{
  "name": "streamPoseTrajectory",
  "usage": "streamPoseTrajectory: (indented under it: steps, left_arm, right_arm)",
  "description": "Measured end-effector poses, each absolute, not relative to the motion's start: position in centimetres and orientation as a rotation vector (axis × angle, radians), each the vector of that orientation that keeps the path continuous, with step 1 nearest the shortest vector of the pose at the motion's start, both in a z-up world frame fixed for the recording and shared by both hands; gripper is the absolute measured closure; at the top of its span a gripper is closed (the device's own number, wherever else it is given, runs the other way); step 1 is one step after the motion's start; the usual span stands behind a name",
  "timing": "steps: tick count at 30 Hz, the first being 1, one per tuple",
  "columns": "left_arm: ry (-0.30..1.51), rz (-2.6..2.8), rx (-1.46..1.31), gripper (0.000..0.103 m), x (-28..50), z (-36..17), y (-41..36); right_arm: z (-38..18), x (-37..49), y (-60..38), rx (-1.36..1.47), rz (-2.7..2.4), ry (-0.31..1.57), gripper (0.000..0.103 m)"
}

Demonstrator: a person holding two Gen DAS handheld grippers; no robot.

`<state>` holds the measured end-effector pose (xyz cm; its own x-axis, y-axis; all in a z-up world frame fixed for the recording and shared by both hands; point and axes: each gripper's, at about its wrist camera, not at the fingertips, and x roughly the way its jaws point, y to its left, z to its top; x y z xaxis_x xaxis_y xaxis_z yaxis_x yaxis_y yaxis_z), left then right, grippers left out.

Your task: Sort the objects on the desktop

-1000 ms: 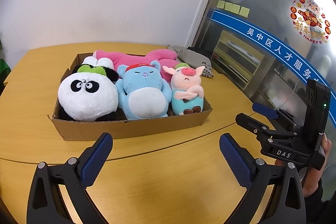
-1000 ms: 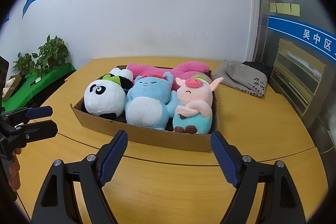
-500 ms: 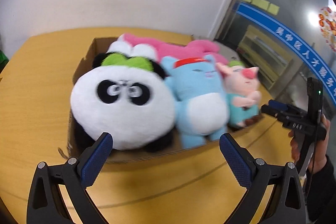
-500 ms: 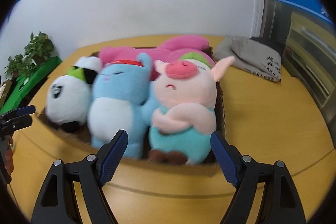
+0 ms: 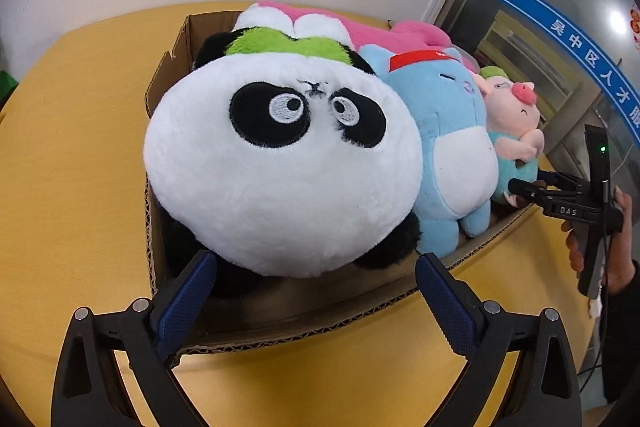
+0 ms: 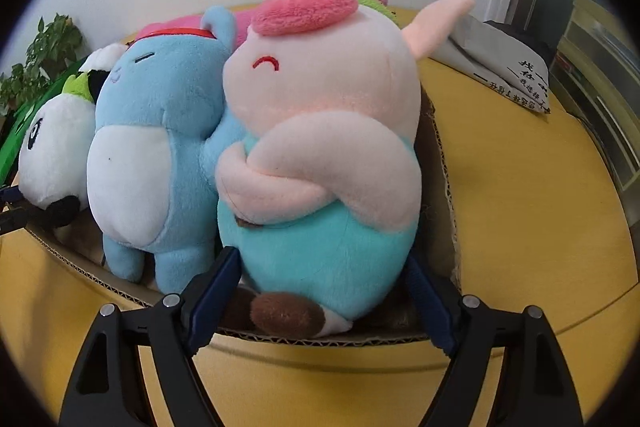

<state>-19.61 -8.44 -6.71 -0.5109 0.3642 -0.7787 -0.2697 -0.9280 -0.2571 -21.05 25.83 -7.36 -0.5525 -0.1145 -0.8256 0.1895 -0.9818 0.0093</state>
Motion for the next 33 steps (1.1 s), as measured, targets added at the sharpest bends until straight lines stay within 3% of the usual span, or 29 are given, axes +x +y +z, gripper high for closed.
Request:
streamPoseTrajectory:
  steps: [11,14,19,24,29,33]
  left_arm:
    - [-0.157,2.503,-1.289,0.002,-11.3,-6.9,-7.2]
    - [-0.169,2.608,-1.194,0.002,-9.1,-4.7,-7.5]
    - [-0.244,2.626,-1.053,0.0,-4.6,-1.3,-7.5]
    - [-0.179,2.512,-1.081,0.0,0.2,-0.3,-5.1]
    - [-0.168,2.311,-1.152,0.0,5.4,-2.1,-2.9]
    - [-0.067,2.125,-1.3,0.0,9.3,-6.5,-1.2]
  right_arm:
    - [-7.0,-13.0,26.2,1.39,-2.658,0.135,0.022]
    - [-4.5,-9.8,25.2,1.272,-2.766,0.224,0.02]
    - [-0.3,-4.9,24.0,1.095,-2.768,0.197,0.02]
    - [2.2,-0.2,24.7,0.99,-2.709,0.2,0.02]
    - [3.0,7.4,26.9,0.89,-2.555,0.268,0.02]
    - [-0.1,12.7,27.4,1.015,-2.391,0.231,0.02]
